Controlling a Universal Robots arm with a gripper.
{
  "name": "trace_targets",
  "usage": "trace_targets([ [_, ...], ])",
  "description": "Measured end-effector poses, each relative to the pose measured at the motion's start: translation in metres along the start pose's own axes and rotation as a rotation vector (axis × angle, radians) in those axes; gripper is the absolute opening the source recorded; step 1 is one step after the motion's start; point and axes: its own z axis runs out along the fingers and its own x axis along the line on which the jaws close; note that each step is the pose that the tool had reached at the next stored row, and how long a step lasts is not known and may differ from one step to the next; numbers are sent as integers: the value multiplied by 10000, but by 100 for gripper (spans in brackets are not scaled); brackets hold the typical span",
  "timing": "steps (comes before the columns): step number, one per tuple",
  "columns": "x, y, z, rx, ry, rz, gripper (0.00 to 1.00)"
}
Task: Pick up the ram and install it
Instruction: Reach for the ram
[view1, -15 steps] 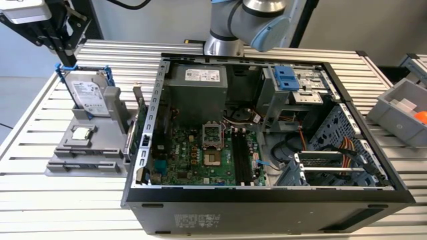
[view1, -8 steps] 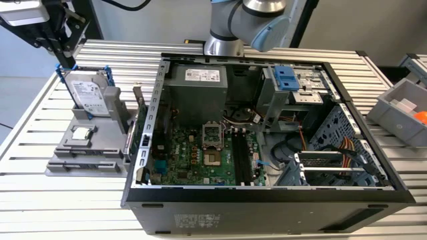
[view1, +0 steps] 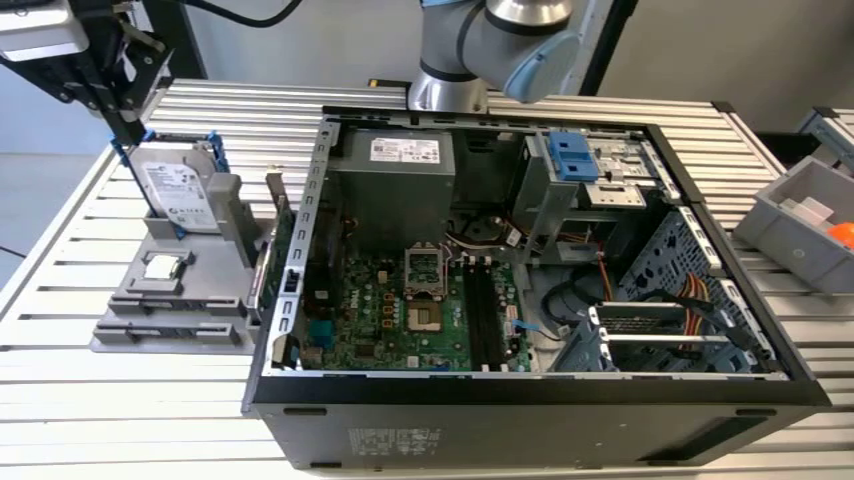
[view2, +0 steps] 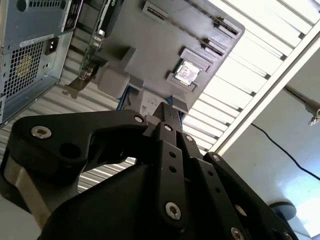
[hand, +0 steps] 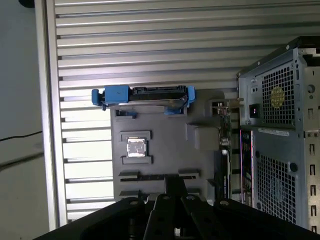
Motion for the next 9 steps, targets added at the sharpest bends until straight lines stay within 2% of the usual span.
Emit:
trace_targets([
  [9, -12, -177, -7, 0, 7, 1, 0],
])
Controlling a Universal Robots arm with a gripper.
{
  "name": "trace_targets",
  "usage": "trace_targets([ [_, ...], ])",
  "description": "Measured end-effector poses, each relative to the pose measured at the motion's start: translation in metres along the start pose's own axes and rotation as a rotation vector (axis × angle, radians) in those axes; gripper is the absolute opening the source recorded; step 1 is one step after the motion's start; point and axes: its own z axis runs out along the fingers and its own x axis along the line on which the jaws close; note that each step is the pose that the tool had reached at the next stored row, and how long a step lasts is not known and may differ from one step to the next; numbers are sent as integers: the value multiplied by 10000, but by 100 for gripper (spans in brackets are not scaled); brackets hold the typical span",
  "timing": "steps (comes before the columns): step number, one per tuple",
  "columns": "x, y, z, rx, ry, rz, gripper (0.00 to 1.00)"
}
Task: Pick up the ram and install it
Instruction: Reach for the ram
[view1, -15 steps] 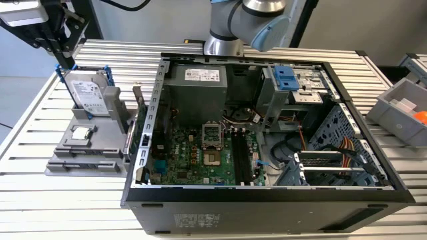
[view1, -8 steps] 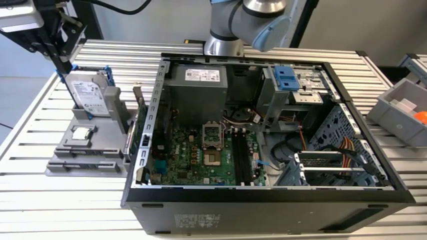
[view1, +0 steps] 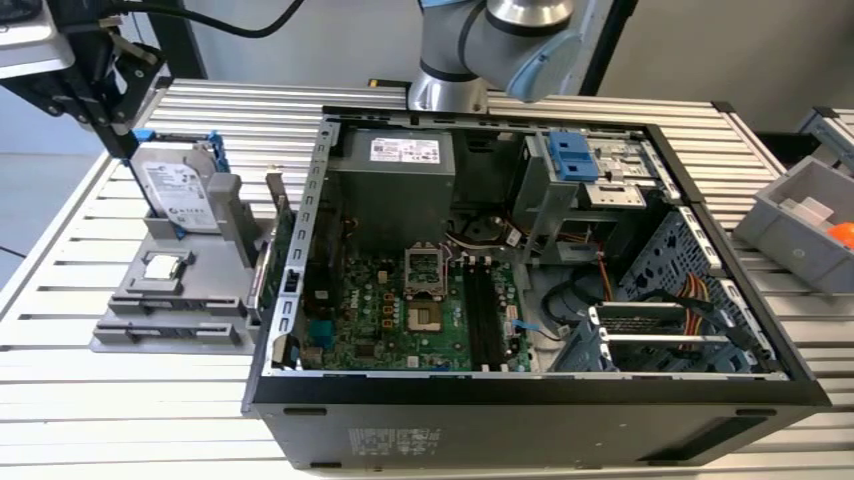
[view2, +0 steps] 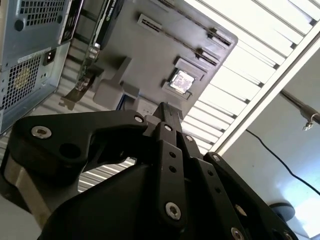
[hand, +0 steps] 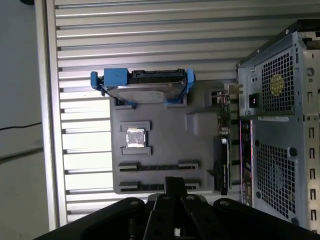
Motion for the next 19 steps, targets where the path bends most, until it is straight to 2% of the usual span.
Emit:
trace_targets([
  [15, -21, -297, -13, 1, 7, 0, 0],
  [19, -26, -358, -16, 0, 6, 0, 0],
])
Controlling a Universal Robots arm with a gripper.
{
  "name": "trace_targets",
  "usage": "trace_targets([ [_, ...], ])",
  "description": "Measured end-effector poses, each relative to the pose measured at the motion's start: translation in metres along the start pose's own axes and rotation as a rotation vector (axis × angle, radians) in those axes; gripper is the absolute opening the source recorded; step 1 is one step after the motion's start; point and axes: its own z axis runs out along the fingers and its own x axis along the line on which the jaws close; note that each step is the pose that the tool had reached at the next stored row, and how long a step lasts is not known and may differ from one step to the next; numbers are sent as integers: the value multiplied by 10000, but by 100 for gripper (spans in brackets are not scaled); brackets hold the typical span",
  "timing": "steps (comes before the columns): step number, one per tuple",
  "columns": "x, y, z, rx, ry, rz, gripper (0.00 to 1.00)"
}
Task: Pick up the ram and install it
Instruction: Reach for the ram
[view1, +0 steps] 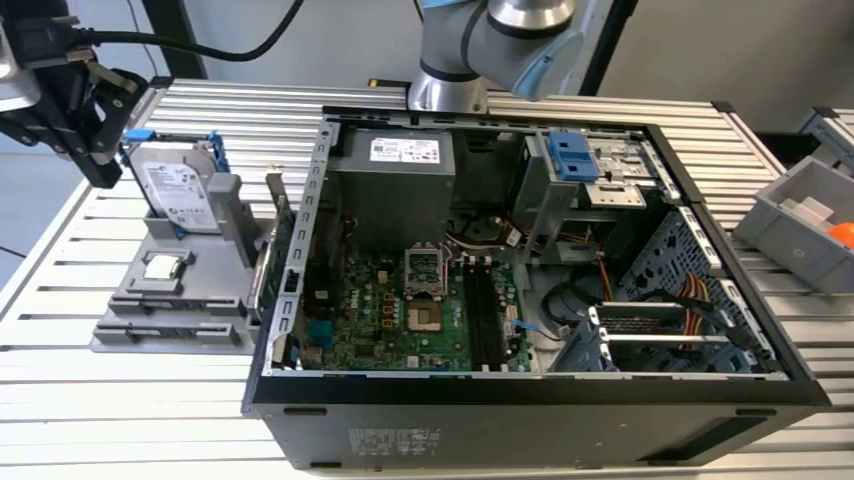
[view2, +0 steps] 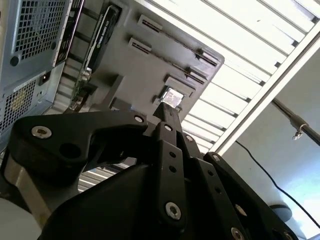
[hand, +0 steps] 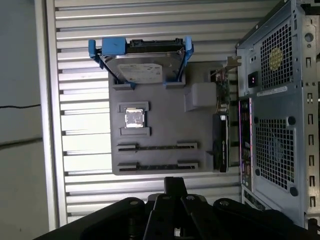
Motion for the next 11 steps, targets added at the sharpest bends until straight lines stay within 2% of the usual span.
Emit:
trace_targets([
  [11, -10, -133, -8, 2, 2, 0, 0],
])
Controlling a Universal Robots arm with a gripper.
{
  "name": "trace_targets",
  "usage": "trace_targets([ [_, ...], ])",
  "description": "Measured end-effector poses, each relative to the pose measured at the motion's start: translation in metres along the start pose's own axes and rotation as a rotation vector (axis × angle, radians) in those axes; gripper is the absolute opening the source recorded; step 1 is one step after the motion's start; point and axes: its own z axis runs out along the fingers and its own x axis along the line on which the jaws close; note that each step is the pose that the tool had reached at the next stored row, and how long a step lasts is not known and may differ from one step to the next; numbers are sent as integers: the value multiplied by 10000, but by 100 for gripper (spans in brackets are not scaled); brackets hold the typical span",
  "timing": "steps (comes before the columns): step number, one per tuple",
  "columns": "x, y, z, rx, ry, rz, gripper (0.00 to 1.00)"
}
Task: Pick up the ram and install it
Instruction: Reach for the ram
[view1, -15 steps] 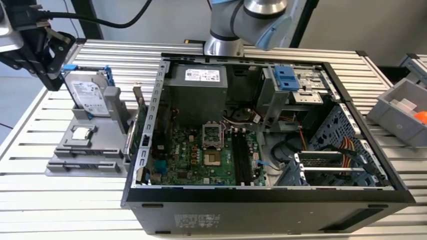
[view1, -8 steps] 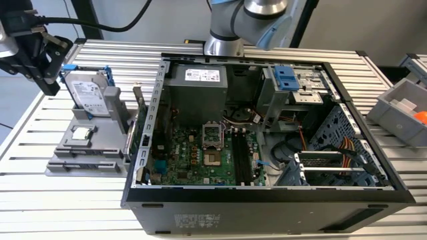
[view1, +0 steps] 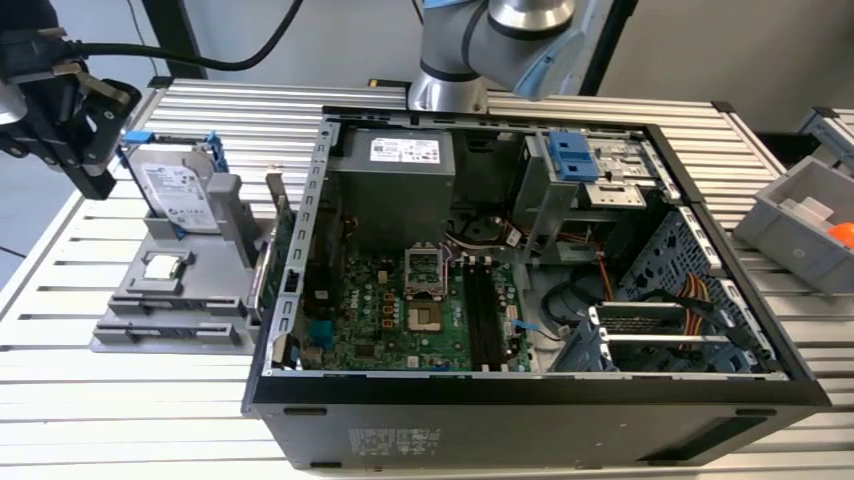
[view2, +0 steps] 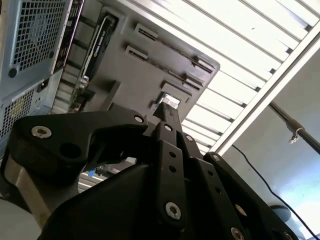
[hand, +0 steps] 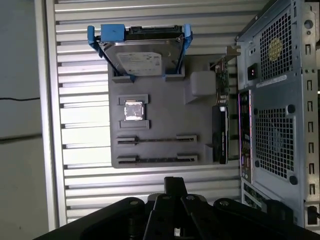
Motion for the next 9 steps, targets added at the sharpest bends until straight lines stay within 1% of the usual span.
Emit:
trace_targets([
  [9, -1, -10, 1, -3, 2, -98, 0],
])
